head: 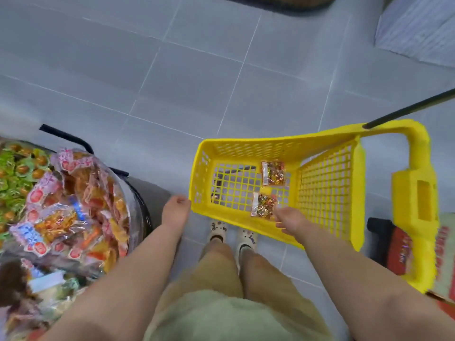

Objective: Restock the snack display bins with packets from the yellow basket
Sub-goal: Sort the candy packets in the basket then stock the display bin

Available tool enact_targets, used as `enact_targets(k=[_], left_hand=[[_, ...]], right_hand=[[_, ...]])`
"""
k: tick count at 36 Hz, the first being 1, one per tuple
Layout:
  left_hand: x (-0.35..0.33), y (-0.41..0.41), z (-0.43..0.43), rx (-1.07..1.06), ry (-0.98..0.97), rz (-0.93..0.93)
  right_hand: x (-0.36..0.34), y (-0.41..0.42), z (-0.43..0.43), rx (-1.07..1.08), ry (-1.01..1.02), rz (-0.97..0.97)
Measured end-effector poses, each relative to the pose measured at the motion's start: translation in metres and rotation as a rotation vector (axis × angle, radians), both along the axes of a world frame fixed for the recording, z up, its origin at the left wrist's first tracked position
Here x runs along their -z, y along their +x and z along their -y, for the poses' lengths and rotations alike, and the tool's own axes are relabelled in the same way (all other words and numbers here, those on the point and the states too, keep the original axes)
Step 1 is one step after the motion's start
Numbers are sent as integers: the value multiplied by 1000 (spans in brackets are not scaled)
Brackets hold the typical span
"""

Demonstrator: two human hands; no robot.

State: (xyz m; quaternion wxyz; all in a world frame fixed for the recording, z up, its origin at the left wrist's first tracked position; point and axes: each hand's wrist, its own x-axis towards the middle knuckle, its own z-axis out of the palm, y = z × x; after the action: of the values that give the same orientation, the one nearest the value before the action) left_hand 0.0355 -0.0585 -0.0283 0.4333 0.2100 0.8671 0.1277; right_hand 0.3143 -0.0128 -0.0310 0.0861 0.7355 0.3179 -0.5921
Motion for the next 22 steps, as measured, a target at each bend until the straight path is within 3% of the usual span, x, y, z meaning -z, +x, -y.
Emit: enact_targets(k=[7, 13, 22], left_hand=[[58, -16, -56, 60, -110, -21], [109, -5, -72, -4, -24, -59], [132, -9, -67, -3, 67, -142]], right_hand=[[79, -6, -12, 10, -56, 37], [145, -10, -27, 56, -46, 49], [220, -18, -33, -20, -120, 412]])
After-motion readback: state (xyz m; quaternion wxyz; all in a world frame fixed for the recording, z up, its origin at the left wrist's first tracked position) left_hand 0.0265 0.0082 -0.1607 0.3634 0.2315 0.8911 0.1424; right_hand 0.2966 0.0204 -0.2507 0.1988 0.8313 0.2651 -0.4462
